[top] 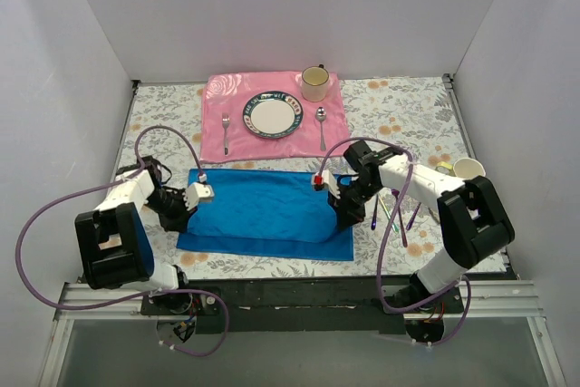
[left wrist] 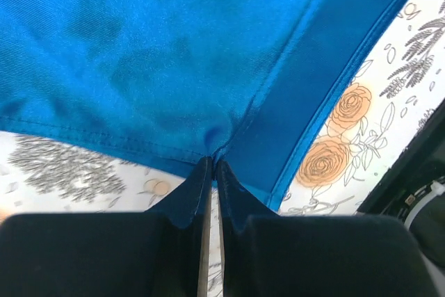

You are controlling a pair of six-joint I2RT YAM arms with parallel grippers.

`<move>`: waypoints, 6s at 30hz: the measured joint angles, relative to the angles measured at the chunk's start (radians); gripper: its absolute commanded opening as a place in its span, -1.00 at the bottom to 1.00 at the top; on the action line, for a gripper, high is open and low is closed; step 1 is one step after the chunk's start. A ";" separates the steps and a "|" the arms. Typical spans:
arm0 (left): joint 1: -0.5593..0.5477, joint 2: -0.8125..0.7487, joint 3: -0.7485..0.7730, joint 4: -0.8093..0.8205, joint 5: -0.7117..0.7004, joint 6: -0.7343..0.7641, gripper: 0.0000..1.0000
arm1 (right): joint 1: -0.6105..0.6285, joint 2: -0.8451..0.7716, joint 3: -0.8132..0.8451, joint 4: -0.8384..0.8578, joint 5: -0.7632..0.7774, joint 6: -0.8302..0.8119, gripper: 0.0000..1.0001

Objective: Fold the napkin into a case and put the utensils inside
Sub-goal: Fold and flatten the napkin at the center of the board.

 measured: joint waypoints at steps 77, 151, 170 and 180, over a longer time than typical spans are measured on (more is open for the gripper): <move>-0.104 -0.063 -0.032 0.037 -0.091 -0.198 -1.00 | -0.044 -0.014 -0.048 0.027 0.124 0.022 -0.97; -0.117 -0.082 0.084 0.035 -0.002 -0.398 -0.07 | 0.165 -0.100 -0.108 0.055 0.401 0.096 0.02; -0.117 -0.082 0.081 0.041 -0.001 -0.391 -0.08 | 0.172 -0.081 -0.107 0.056 0.425 0.098 -0.95; -0.117 -0.081 0.073 0.050 -0.001 -0.390 -0.08 | 0.173 -0.082 -0.107 0.056 0.445 0.096 -0.97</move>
